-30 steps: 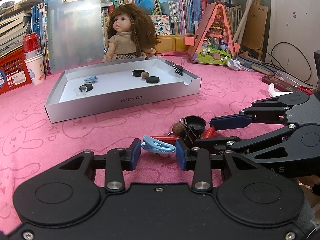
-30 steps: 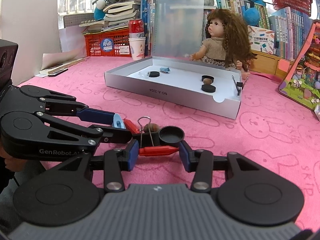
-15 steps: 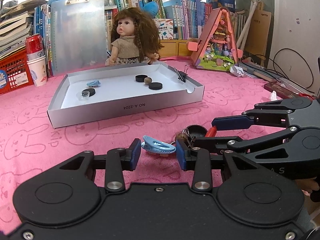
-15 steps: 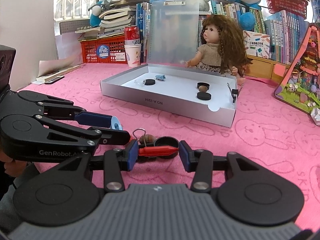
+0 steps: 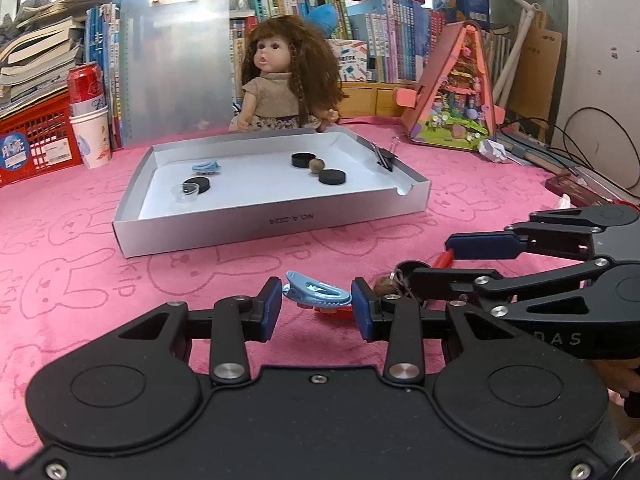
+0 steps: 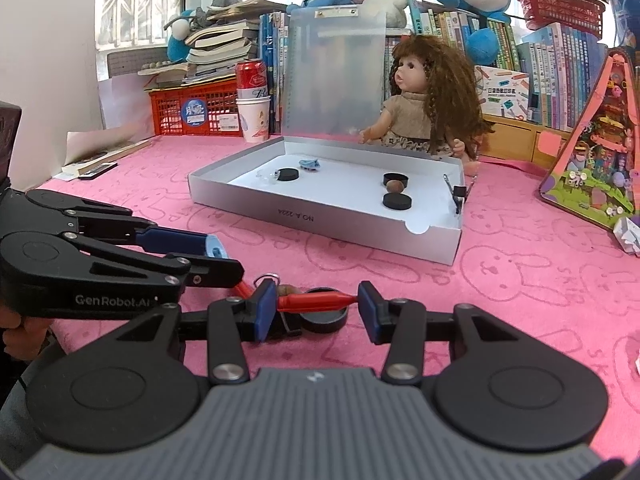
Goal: Organize rigid objects
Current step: 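Close the left gripper on the blue hair clip while the right gripper grasps a red marker, then lift the blue clip and red marker and carry them over the tray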
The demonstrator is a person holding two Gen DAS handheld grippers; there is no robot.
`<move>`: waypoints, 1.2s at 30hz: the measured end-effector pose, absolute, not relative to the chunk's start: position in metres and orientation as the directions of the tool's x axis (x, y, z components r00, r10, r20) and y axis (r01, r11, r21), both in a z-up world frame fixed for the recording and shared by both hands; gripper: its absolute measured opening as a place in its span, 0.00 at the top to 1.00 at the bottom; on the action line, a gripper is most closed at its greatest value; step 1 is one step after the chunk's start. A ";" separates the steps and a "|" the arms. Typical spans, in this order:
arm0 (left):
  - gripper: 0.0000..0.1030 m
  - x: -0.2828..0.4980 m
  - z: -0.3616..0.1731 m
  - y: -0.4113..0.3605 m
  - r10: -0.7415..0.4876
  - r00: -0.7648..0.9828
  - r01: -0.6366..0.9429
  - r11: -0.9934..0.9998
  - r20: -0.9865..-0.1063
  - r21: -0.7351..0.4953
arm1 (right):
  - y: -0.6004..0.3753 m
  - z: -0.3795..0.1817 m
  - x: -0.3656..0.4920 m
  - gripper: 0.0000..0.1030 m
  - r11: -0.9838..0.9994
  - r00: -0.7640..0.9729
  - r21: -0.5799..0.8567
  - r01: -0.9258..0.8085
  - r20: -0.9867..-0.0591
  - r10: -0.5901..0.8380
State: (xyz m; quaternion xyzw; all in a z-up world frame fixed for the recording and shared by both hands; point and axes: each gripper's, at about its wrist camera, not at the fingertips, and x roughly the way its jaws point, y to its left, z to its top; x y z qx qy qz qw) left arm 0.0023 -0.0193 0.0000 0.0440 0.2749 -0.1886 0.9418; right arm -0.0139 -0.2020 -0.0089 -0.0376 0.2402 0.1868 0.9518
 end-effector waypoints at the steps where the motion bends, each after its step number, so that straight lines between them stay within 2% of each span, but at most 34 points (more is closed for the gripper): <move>1: 0.65 0.004 0.001 -0.018 -0.327 0.780 0.373 0.928 -0.533 -0.023 | -0.202 -0.008 -0.013 0.52 0.929 0.817 0.018 -0.369 -0.469 0.334; 19: 0.65 0.033 0.020 0.007 -0.256 0.827 0.265 0.963 -0.501 -0.054 | -0.209 0.009 0.007 0.52 0.960 0.862 -0.008 -0.279 -0.442 0.246; 36: 0.65 0.068 0.026 0.019 -0.214 0.837 0.201 0.976 -0.503 -0.081 | -0.217 0.015 0.047 0.52 0.987 0.870 -0.020 -0.158 -0.475 0.130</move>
